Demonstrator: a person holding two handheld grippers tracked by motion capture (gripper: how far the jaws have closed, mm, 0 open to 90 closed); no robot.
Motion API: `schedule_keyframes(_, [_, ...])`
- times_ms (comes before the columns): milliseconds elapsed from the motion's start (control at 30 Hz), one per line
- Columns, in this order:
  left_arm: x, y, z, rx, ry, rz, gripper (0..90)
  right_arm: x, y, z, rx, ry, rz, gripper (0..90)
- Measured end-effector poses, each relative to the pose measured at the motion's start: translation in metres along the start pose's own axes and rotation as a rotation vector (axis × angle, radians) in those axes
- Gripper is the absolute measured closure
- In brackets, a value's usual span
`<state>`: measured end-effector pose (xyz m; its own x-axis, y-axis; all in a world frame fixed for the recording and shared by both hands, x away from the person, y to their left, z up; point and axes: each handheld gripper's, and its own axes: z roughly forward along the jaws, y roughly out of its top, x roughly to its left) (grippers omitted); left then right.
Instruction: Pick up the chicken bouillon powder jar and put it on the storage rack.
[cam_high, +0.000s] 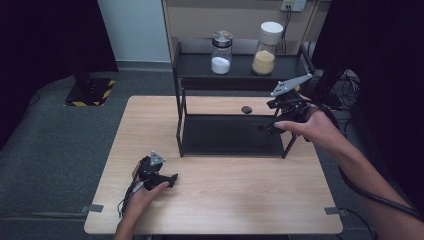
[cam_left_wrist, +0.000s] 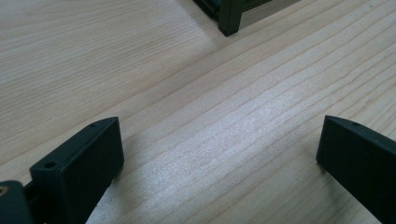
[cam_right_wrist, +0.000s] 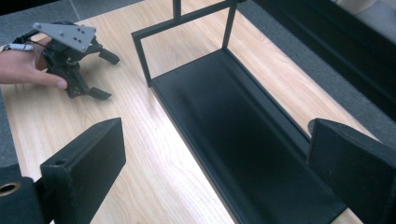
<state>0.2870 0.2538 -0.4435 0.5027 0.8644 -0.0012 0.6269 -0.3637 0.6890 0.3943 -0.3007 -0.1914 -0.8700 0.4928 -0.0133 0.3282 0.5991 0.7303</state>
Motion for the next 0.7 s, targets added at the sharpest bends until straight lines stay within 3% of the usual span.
schedule_keyframes(700, [0.000, 0.000, 0.000, 0.000, 0.000, 0.000, 0.0, -0.002, -0.027, 0.037, 0.061, 0.051, 0.027, 5.0])
